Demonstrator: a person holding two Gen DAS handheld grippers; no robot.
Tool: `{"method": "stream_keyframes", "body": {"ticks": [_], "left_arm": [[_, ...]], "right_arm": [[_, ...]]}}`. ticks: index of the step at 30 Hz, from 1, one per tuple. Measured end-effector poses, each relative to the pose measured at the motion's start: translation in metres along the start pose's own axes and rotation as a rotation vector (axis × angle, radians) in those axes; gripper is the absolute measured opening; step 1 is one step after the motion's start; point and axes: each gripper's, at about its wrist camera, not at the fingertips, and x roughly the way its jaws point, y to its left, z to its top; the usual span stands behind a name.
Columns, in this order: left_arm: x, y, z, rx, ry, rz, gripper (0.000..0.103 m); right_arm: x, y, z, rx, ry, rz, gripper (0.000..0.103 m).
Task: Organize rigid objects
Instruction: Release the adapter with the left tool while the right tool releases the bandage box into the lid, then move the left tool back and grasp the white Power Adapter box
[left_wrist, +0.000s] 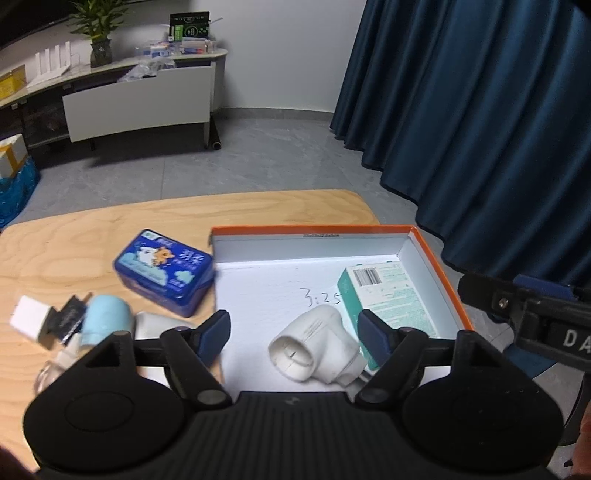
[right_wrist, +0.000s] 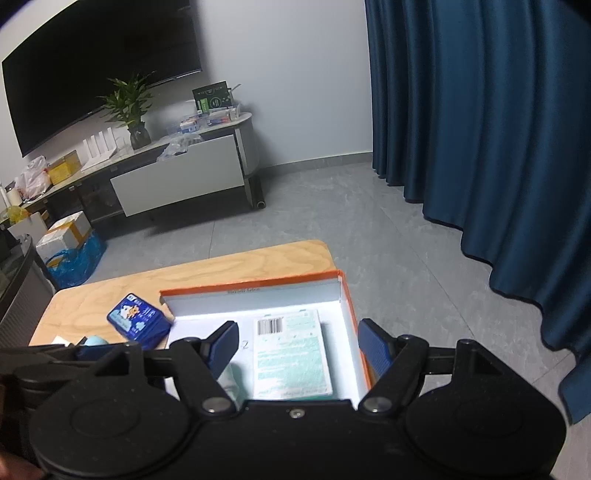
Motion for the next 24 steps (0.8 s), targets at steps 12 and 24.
{"method": "stream_keyframes", "body": {"ticks": [12, 24], "left_arm": [[-0.036, 0.009, -0.011, 0.003, -0.019, 0.069, 0.09], [-0.061, 0.028, -0.022, -0.002, -0.052, 0.117, 0.091]], "right_arm": [[-0.016, 0.018, -0.02, -0.015, 0.031, 0.018, 0.086], [-0.028, 0.044, -0.027, -0.049, 0.031, 0.048, 0.086]]}}
